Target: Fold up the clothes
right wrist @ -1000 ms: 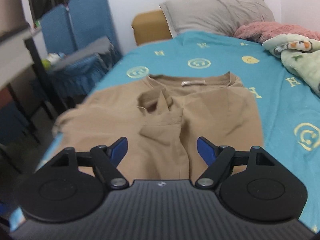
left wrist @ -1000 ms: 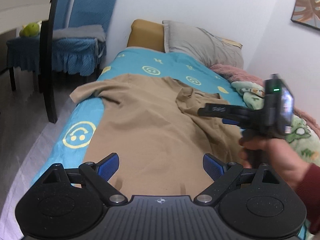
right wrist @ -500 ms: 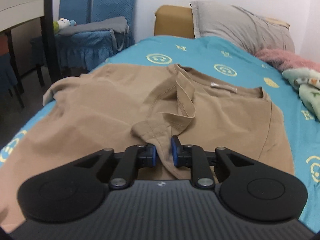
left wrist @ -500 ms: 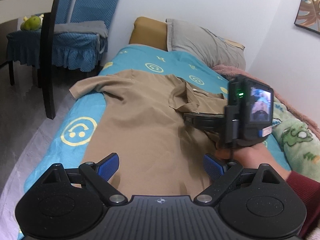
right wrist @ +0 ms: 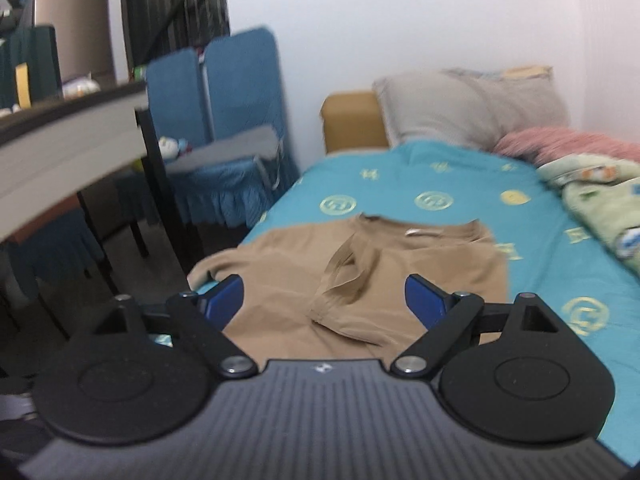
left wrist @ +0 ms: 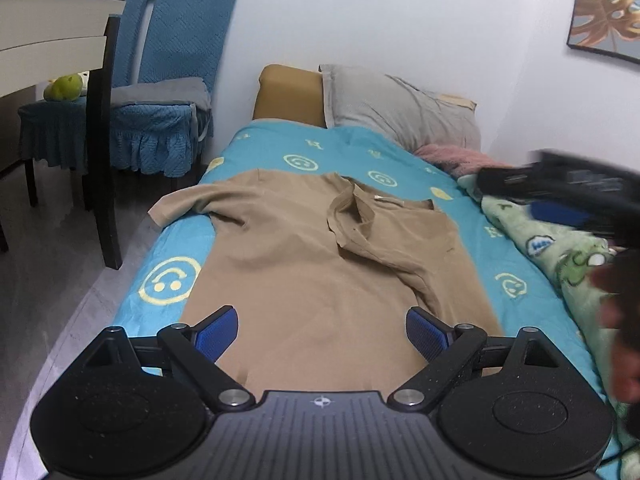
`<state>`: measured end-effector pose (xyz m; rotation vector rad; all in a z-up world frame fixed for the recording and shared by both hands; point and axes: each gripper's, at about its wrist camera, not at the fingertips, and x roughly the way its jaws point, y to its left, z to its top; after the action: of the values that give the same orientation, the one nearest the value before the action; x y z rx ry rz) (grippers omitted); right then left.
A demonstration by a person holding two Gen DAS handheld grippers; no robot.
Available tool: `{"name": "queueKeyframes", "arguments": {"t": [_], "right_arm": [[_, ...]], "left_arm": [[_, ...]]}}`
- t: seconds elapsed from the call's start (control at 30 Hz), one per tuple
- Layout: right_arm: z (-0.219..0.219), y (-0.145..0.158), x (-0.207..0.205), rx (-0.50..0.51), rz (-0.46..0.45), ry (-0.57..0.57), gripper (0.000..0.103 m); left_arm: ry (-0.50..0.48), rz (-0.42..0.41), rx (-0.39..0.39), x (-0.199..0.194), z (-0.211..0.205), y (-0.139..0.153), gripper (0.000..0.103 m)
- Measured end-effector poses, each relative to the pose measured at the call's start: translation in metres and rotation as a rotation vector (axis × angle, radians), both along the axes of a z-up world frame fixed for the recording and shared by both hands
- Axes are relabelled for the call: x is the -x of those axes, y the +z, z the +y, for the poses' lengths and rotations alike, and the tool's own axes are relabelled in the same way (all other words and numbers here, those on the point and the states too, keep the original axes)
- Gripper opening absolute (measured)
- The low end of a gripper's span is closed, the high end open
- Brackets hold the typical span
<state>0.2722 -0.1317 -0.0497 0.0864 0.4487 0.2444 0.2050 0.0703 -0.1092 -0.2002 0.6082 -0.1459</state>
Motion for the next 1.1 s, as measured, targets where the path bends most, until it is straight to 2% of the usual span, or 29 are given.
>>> {"name": "queueKeyframes", "arguments": {"t": [0.2, 0.37, 0.7, 0.8, 0.9, 1.0, 1.1], "right_arm": [[-0.022, 0.025, 0.075, -0.046, -0.021, -0.071, 0.089], [-0.037, 0.024, 0.103, -0.090, -0.018, -0.108, 0.089], [-0.052, 0.001, 0.088, -0.093, 0.013, -0.130, 0.089], [-0.057, -0.012, 0.073, -0.105, 0.052, -0.135, 0.089], [-0.059, -0.026, 0.056, -0.113, 0.090, -0.128, 0.089], [-0.060, -0.040, 0.035, -0.115, 0.148, -0.120, 0.089], [-0.065, -0.054, 0.013, -0.184, 0.218, -0.123, 0.089]], "left_arm": [[0.008, -0.018, 0.004, 0.027, -0.003, 0.012, 0.093], [0.084, 0.029, 0.082, 0.026, 0.011, 0.019, 0.093], [0.239, 0.060, 0.166, -0.085, 0.074, 0.009, 0.092], [0.245, 0.036, 0.118, -0.137, 0.100, -0.012, 0.092], [0.280, 0.049, 0.085, -0.185, 0.130, -0.045, 0.091], [0.336, 0.067, 0.140, -0.226, 0.166, -0.079, 0.090], [0.376, 0.080, 0.236, -0.256, 0.198, -0.110, 0.088]]}}
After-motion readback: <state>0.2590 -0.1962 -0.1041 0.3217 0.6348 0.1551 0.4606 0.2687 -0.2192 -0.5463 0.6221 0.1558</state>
